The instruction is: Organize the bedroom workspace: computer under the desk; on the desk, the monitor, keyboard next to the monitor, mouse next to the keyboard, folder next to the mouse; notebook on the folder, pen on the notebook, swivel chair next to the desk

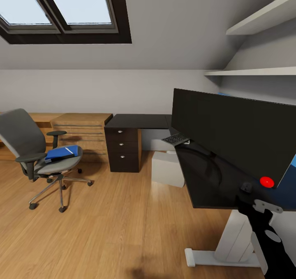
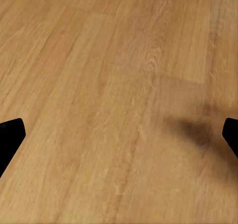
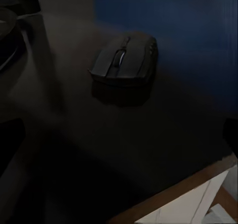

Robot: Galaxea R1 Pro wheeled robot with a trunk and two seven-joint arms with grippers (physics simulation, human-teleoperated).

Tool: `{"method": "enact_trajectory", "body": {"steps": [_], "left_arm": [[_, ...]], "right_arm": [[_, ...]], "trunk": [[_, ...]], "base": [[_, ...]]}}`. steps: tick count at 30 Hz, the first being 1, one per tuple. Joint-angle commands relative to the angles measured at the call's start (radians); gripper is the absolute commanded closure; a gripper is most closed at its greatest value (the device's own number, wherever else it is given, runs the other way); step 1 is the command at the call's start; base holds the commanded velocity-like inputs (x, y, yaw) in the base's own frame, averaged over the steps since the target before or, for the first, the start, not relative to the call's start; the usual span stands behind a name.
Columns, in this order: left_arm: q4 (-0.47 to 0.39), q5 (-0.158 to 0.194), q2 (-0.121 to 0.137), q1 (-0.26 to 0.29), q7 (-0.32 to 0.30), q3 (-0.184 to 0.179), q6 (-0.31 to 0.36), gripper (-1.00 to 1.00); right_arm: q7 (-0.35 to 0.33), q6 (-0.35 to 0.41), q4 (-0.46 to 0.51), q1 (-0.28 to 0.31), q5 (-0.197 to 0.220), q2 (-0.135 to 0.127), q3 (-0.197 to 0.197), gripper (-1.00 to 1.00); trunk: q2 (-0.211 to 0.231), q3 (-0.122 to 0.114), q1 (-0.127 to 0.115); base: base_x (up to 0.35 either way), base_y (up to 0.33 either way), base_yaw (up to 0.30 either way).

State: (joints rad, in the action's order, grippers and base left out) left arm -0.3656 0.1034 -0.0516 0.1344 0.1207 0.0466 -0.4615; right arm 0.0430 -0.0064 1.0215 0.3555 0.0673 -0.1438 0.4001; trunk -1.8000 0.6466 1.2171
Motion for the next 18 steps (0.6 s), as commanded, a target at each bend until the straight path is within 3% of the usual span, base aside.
{"method": "enact_trajectory", "body": {"steps": [1,18], "left_arm": [[0.001,0.006,-0.001,0.001,-0.003,0.003,-0.003,-1.00],[0.000,0.006,-0.001,0.001,-0.003,0.003,-0.003,-1.00]], "right_arm": [[0.011,-0.001,0.000,0.000,0.007,0.000,-0.001,-1.00],[0.049,-0.001,-0.001,0.001,0.006,0.000,-0.003,-1.00]], "trunk": [[0.000,0.001,0.000],[0.000,0.001,0.000]], "base": [[0.010,0.000,0.000],[0.040,0.000,0.000]]}}
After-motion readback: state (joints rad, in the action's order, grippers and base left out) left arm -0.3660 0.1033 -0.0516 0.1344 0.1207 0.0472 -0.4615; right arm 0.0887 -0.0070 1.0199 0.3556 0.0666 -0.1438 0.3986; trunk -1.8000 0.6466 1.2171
